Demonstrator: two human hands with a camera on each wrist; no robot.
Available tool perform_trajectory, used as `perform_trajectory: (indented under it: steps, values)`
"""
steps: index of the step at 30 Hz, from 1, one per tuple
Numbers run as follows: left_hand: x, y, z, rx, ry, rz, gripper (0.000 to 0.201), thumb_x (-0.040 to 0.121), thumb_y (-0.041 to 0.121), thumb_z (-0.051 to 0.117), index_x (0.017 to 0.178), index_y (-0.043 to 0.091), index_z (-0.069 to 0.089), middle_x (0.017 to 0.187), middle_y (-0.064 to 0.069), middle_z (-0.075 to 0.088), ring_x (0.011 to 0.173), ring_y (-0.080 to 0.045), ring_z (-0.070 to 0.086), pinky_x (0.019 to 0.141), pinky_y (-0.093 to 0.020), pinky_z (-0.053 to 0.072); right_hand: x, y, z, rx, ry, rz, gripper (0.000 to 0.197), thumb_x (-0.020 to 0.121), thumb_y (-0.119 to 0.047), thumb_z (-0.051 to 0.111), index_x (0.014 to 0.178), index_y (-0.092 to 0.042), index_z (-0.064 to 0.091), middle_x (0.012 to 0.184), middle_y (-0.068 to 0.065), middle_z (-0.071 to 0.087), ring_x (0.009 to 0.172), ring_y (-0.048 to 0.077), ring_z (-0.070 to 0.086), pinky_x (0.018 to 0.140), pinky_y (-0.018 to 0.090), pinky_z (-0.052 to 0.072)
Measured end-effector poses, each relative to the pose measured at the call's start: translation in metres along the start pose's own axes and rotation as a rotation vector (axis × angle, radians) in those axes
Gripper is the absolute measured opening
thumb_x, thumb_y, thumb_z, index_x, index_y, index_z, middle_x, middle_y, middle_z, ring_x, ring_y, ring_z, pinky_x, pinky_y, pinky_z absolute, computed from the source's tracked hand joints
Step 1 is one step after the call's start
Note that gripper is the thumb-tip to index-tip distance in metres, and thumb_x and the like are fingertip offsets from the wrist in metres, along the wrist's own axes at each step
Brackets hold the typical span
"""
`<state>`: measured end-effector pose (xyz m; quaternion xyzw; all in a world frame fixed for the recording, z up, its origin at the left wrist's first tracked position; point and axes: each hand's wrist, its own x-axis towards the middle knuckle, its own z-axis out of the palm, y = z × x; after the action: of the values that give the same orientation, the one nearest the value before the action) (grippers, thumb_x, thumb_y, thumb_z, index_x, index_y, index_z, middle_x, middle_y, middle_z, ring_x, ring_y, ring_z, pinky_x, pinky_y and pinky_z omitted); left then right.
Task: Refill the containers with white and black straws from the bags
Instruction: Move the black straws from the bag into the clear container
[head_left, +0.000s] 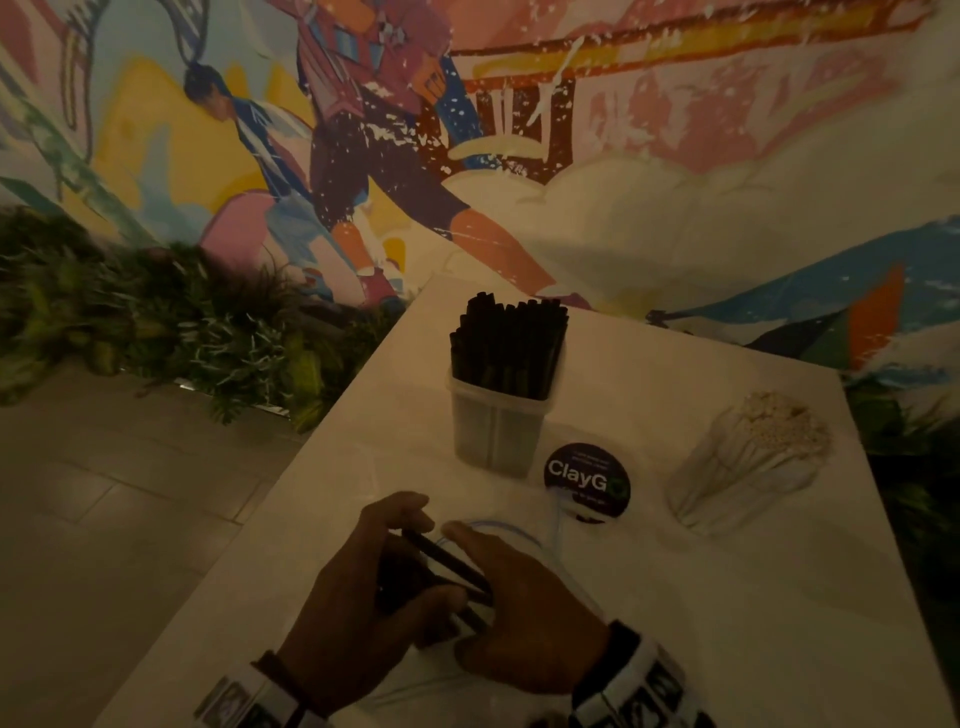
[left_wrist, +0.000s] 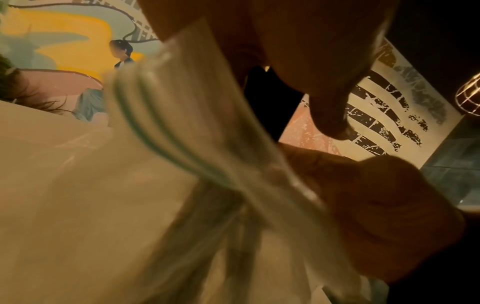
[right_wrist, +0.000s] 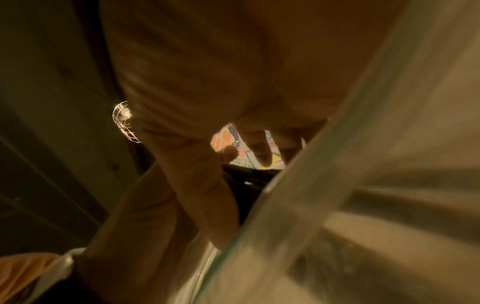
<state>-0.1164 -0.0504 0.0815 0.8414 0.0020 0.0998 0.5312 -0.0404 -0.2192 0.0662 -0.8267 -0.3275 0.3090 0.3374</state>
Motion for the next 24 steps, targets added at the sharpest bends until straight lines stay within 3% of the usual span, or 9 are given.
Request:
perform_trajectory:
  steps: [2,5,8,10,13,15,18,21,24]
  values:
    - [0.001,0.002,0.002,-0.023,-0.016,0.009,0.068,0.064,0.051,0.08,0.114,0.062,0.035,0.113,0.023,0.054,0.075,-0.002,0.068,0.061,-0.01,0.052,0.004,0.002,0.01,0.148,0.019,-0.064,0.096,0.071,-0.028,0.076,0.146,-0.041,0.017,0.15,-0.01,0.033,0.137,0.011,0.034,0.111,0.034,0.034]
    - [0.003,0.002,0.003,-0.011,-0.025,0.019,0.067,0.056,0.073,0.07,0.113,0.065,0.035,0.114,0.028,0.055,0.085,0.007,0.066,0.067,-0.006,0.05,0.007,-0.004,0.017,0.209,0.195,-0.129,0.078,0.07,-0.032,0.08,0.128,-0.056,0.033,0.126,-0.016,0.055,0.117,0.007,0.052,0.097,0.032,0.045]
    - [0.004,-0.005,0.003,0.039,-0.015,0.018,0.068,0.055,0.076,0.069,0.113,0.063,0.036,0.111,0.024,0.057,0.081,0.002,0.066,0.066,-0.011,0.051,0.008,-0.005,0.024,0.301,0.303,-0.128,0.062,0.067,-0.04,0.077,0.123,-0.037,0.052,0.118,-0.014,0.061,0.107,0.003,0.058,0.092,0.033,0.049]
    - [0.004,-0.008,0.002,0.079,0.013,0.025,0.07,0.054,0.07,0.073,0.114,0.059,0.038,0.111,0.022,0.054,0.079,-0.002,0.064,0.064,-0.011,0.05,0.009,-0.001,0.028,0.38,0.313,-0.085,0.05,0.063,-0.043,0.073,0.109,-0.029,0.062,0.106,-0.01,0.066,0.097,0.006,0.063,0.087,0.036,0.052]
    - [0.003,-0.012,0.0,0.091,0.036,0.029,0.068,0.057,0.052,0.076,0.115,0.052,0.04,0.11,0.021,0.053,0.074,-0.006,0.062,0.059,-0.011,0.05,0.011,0.005,0.032,0.413,0.338,-0.037,0.033,0.064,-0.044,0.072,0.086,-0.021,0.064,0.086,0.0,0.067,0.081,0.021,0.065,0.074,0.047,0.052]
    - [0.002,-0.014,-0.001,0.114,0.026,0.041,0.074,0.058,0.042,0.083,0.116,0.053,0.038,0.109,0.021,0.053,0.073,-0.007,0.061,0.058,-0.013,0.051,0.011,0.007,0.036,0.452,0.343,-0.041,0.033,0.066,-0.044,0.072,0.088,-0.02,0.064,0.088,0.001,0.067,0.083,0.02,0.065,0.074,0.046,0.053]
    - [0.001,-0.017,0.0,0.149,0.028,0.061,0.081,0.061,0.025,0.083,0.119,0.056,0.035,0.114,0.022,0.05,0.076,-0.009,0.06,0.06,-0.019,0.052,0.011,0.006,0.038,0.443,0.34,-0.098,0.036,0.07,-0.045,0.068,0.1,-0.025,0.065,0.096,-0.008,0.067,0.086,0.003,0.063,0.075,0.027,0.053]
    - [0.0,-0.019,-0.001,0.109,0.027,0.077,0.083,0.065,0.015,0.079,0.121,0.055,0.035,0.111,0.02,0.052,0.074,-0.01,0.062,0.06,-0.017,0.052,0.012,0.008,0.036,0.412,0.442,-0.141,0.024,0.074,-0.04,0.066,0.089,-0.021,0.065,0.086,-0.004,0.064,0.079,0.008,0.06,0.073,0.031,0.05]
    - [0.0,-0.02,-0.003,0.145,-0.002,0.062,0.089,0.071,0.004,0.078,0.117,0.063,0.029,0.099,0.015,0.058,0.07,-0.01,0.063,0.061,-0.014,0.051,0.014,0.014,0.031,0.504,0.491,-0.107,0.006,0.074,-0.021,0.06,0.079,-0.025,0.06,0.08,-0.003,0.061,0.077,0.017,0.058,0.074,0.034,0.048]
